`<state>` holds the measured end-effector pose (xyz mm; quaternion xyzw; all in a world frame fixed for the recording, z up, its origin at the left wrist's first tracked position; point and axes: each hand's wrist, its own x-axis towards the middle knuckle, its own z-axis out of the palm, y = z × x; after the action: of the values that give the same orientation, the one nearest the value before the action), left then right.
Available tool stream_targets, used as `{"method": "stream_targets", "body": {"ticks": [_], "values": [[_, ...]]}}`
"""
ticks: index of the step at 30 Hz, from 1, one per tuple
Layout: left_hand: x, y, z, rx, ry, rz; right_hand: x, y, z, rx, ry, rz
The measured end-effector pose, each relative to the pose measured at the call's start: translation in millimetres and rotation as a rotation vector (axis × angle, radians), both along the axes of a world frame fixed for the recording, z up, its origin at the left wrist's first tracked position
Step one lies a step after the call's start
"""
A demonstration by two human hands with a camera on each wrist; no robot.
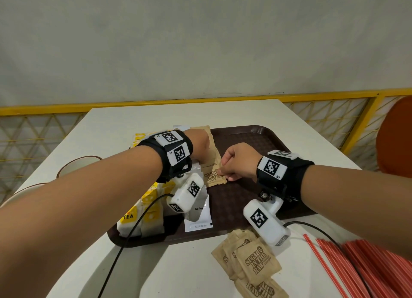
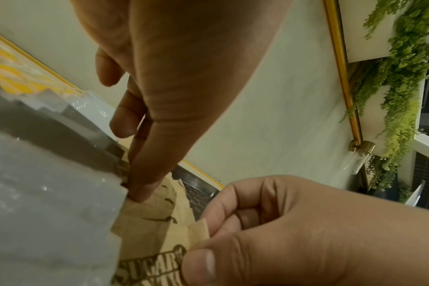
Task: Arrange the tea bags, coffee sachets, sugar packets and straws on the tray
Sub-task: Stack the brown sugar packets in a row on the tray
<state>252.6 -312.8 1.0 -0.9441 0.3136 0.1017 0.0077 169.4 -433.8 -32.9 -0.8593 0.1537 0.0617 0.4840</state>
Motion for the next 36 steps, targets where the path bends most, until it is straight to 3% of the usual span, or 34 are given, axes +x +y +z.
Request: {"method": "stream_targets", "body": {"ticks": [8, 13, 19, 28, 32, 36], "values": [[-1, 2, -1, -0.039, -0.009, -0.001, -1, -4, -1, 0.083, 0.023, -0.042], [9, 11, 9, -0.244, -0.001, 0.062, -5, -4, 5, 0.028, 0.043, -0.038], [22, 32, 19, -0.451, 0.032, 0.187, 1, 4, 11, 0.039, -0.108, -0.101], [20, 39, 10, -0.378, 0.02, 0.188, 1, 18, 8, 0.008, -0.073, -0.038], [18, 38, 9, -0.415, 0.047, 0.154, -4, 10, 12, -0.058, -0.102, -0.108], [10, 28, 6, -0.37, 0.097, 0.086, -7, 7, 7, -0.064, -0.009, -0.068]]}}
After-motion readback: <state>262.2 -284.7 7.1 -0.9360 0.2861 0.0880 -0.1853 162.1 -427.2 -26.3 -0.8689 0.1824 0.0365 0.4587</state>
